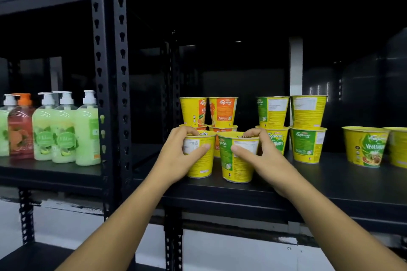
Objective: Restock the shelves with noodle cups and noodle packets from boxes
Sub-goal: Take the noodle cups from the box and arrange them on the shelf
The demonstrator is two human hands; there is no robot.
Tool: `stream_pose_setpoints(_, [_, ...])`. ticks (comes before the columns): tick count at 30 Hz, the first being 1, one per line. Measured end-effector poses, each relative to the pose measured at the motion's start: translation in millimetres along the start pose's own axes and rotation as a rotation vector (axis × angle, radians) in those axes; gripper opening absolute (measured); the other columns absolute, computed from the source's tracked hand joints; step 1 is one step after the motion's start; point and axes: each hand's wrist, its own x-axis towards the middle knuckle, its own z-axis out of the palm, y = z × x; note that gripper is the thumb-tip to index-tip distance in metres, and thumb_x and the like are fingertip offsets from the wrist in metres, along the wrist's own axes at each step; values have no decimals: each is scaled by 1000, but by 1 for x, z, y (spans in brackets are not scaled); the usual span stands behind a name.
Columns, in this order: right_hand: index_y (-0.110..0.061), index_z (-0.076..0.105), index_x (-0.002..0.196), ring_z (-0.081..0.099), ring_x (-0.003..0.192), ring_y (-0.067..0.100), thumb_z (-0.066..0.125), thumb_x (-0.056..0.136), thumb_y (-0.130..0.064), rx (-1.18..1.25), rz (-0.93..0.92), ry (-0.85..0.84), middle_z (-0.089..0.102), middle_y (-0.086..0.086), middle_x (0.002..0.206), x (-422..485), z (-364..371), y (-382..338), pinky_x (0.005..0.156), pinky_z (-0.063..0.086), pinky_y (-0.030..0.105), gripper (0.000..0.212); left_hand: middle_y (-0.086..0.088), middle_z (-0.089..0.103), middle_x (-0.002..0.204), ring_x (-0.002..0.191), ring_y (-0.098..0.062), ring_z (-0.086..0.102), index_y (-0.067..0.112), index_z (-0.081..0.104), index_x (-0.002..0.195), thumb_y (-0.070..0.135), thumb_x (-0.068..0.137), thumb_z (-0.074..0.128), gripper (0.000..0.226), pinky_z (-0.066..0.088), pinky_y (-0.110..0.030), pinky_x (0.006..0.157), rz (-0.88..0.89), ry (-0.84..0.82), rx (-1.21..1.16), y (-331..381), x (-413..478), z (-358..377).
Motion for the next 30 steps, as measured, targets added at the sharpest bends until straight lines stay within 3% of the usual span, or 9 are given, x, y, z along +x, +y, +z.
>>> stream_pose_setpoints(4, [-52,23,144,64,111,1,89,77,-34,-119,-20,-42,64,-18,125,0,1,8,99,51,29,96,12,33,145,129,1,46,43,34,140,41,83,84,76,45,-21,103,12,-48,-9,-10,-6,3])
stream_pose_setpoints(8, [-62,8,148,58,125,15,93,68,-35,-146,27,-10,58,-12,138,4,0,13,110,46,42,120,8,42,143,122,-7,56,48,30,141,46,75,89,88,54,-31,99,-70,-72,-20,-11,-4,1])
stream_pose_setpoints(10, [-53,17,150,59,124,14,93,56,-49,-165,55,-7,61,-13,136,6,0,14,111,47,45,120,10,54,134,110,-4,64,48,31,136,43,76,89,85,58,-28,91,-93,-100,-41,-12,-3,-2])
stream_pose_setpoints(12, [-37,40,141,64,116,9,90,48,-59,-186,71,-7,67,-15,126,7,1,15,106,51,44,107,15,58,127,102,-1,66,46,30,136,38,78,89,83,58,-21,83,-105,-125,-49,-13,-1,-6])
stream_pose_setpoints(14, [-38,52,127,66,111,5,89,48,-63,-205,87,-7,69,-16,120,7,3,14,103,53,43,91,16,59,125,100,-1,67,44,30,138,36,79,88,82,56,-18,79,-116,-134,-43,-16,1,-11])
stream_pose_setpoints(21, [-31,53,130,64,110,12,91,52,-66,-336,135,-4,67,-12,123,21,12,9,101,53,40,93,5,60,123,97,-5,65,35,28,139,34,81,87,82,50,-16,73,-185,-152,39,-33,13,-27])
stream_pose_setpoints(24, [-34,55,127,65,108,12,91,41,-71,-355,187,-8,68,-13,120,31,16,6,100,53,42,100,6,61,118,94,-3,63,32,28,139,33,82,86,81,49,-16,71,-223,-184,50,-37,20,-31])
stream_pose_setpoints(27, [-35,57,124,67,106,13,90,34,-75,-376,217,11,70,-14,117,42,24,8,98,55,43,105,7,62,117,95,-2,63,31,28,139,33,81,87,83,49,-18,74,-233,-191,41,-41,24,-31])
stream_pose_setpoints(30, [-29,53,126,65,108,17,90,40,-69,-374,224,70,67,-10,119,45,38,8,98,54,45,102,10,63,120,99,-2,64,35,23,148,32,81,88,93,51,-23,82,-259,-174,-30,-48,23,-31])
